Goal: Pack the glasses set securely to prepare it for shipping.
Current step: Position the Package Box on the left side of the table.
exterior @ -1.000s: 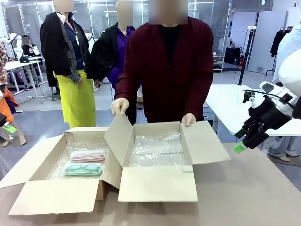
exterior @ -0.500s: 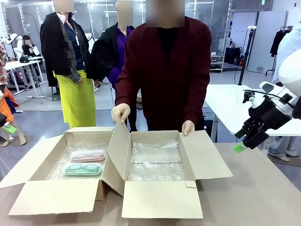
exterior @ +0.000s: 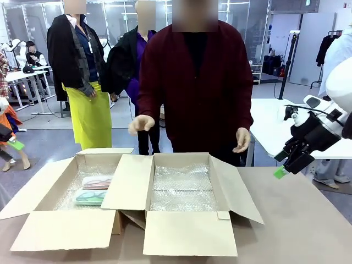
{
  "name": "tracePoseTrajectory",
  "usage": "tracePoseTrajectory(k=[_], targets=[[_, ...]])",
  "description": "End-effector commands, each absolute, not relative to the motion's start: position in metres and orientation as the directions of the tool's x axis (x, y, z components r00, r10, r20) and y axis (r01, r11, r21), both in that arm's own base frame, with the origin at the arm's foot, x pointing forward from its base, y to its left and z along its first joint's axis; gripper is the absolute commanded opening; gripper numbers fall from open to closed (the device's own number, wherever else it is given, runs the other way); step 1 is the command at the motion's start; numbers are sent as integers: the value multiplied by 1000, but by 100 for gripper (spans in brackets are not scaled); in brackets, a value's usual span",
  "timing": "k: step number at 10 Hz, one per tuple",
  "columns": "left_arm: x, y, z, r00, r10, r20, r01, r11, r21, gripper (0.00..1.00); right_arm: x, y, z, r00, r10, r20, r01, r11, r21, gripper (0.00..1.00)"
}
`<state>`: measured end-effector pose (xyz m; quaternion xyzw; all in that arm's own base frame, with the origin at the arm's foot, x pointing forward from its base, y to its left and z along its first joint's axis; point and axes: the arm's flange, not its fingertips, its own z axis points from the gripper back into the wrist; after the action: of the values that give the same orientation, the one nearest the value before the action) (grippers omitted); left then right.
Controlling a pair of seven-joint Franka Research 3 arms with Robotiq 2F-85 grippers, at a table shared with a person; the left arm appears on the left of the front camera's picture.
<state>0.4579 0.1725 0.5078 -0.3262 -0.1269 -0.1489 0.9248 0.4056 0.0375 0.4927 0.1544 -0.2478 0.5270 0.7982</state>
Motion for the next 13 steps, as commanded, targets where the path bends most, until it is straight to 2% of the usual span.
tracePoseTrajectory(k=[1, 4, 7, 8, 13], targets=[[421, 128, 543, 874, -279, 398, 452, 770, -451, 100, 405, 38, 494, 315, 775, 548, -922, 386, -17, 100], [372, 57, 586, 735, -472, 486, 621, 757, -204, 100, 405, 38, 494, 315, 775, 548, -922, 386, -17, 100], [326, 24, 604, 513, -604, 610, 783, 621, -43, 100, 405, 38, 494, 315, 775, 548, -922, 386, -17, 100], [316, 19, 606, 468, -641, 608, 808, 589, 0, 100, 405, 38, 494, 315, 775, 548, -922, 386, -17, 100], [311, 11, 615, 476, -644, 599, 813, 582, -20, 100, 405, 38, 494, 315, 775, 548, -922, 386, -17, 100]])
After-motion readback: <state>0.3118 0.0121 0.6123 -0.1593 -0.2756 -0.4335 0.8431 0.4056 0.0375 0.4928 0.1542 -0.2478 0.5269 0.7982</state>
